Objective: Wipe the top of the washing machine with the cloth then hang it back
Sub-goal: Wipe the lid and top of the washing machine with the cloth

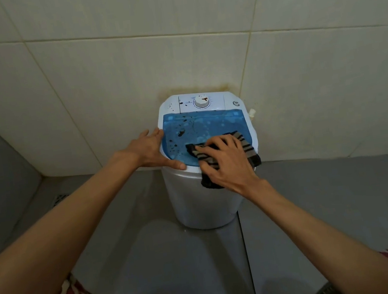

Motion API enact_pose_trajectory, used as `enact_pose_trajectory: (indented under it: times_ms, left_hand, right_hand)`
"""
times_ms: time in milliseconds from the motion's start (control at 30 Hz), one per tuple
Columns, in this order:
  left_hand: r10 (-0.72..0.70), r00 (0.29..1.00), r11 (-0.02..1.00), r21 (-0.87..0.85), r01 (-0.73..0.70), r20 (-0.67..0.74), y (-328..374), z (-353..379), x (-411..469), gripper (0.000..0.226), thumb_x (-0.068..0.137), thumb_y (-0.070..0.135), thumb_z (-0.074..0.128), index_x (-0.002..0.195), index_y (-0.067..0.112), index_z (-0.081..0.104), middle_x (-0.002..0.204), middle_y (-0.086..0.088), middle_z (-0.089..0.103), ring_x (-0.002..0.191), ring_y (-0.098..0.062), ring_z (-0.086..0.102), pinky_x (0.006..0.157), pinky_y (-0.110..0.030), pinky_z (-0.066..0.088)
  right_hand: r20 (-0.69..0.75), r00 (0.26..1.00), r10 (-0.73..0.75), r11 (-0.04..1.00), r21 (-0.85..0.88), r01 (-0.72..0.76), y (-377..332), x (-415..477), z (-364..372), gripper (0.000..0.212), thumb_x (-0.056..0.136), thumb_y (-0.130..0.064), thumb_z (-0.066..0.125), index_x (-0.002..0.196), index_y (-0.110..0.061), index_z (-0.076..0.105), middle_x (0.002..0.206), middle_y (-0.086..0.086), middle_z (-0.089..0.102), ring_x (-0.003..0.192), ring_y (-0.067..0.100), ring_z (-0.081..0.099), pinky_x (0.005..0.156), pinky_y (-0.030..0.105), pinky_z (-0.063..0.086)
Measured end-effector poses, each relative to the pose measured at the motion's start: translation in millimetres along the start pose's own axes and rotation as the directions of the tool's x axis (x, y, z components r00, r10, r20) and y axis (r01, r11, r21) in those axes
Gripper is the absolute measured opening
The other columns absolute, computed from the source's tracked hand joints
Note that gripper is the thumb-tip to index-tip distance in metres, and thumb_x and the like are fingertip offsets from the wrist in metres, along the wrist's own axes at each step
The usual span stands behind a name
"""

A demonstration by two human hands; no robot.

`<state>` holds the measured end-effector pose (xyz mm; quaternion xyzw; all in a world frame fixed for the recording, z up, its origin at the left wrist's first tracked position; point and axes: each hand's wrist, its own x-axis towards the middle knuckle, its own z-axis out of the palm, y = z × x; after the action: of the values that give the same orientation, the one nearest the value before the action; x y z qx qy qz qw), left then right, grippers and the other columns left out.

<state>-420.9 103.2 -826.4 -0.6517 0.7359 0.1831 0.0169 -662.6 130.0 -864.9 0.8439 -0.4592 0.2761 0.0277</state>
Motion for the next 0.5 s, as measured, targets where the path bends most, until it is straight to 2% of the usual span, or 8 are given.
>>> enact_pose_trajectory:
  times_ms: [100,267,367,500]
  left_hand:
    - [-0.005,1.000,1.000,-0.015,0.005,0.005,-1.1,-0.4,-0.5,0.140,0.036,0.095,0.055,0.152,0.032,0.009,0.161,0.002,0.018,0.148,-0.034,0.008,0.118,-0.055,0.017]
    - [-0.013,1.000,1.000,-0.004,0.013,-0.004,3.4,0.3,-0.1,0.141,0.036,0.092,0.058,0.152,0.029,0.011,0.160,0.001,0.020,0.148,-0.034,0.009,0.117,-0.055,0.018]
    - [-0.018,1.000,1.000,0.011,0.018,0.001,4.7,-2.4,-0.4,0.139,0.039,0.090,0.059,0.153,0.028,0.010,0.161,0.000,0.019,0.149,-0.034,0.007,0.117,-0.054,0.016]
    - [-0.011,1.000,1.000,0.015,0.011,0.011,1.6,-1.3,1.0,0.142,0.035,0.096,0.054,0.153,0.031,0.008,0.162,0.001,0.016,0.149,-0.034,0.006,0.118,-0.055,0.015]
  right_hand:
    - [-0.034,0.996,0.076,0.992,-0.101,-0.080,12.7,0.5,-5.8,0.033,0.087,-0.041,0.045,0.096,-0.018,0.067,0.095,-0.003,0.059,0.092,0.022,0.049,0.087,0.038,0.032]
    - [0.019,0.969,0.245,0.950,-0.202,-0.236,-21.2,24.8,8.7,0.045,0.087,-0.043,0.033,0.083,-0.013,0.067,0.091,0.003,0.059,0.090,0.025,0.047,0.085,0.044,0.032]
    - [0.028,0.970,0.241,0.950,-0.213,-0.230,-25.6,27.0,11.4,0.044,0.088,-0.044,0.033,0.083,-0.015,0.066,0.093,0.003,0.058,0.091,0.025,0.046,0.084,0.044,0.032]
    - [0.013,0.986,0.168,0.959,-0.235,-0.161,5.8,19.8,2.7,0.037,0.090,-0.043,0.040,0.083,-0.014,0.061,0.095,0.006,0.052,0.090,0.026,0.047,0.081,0.042,0.033]
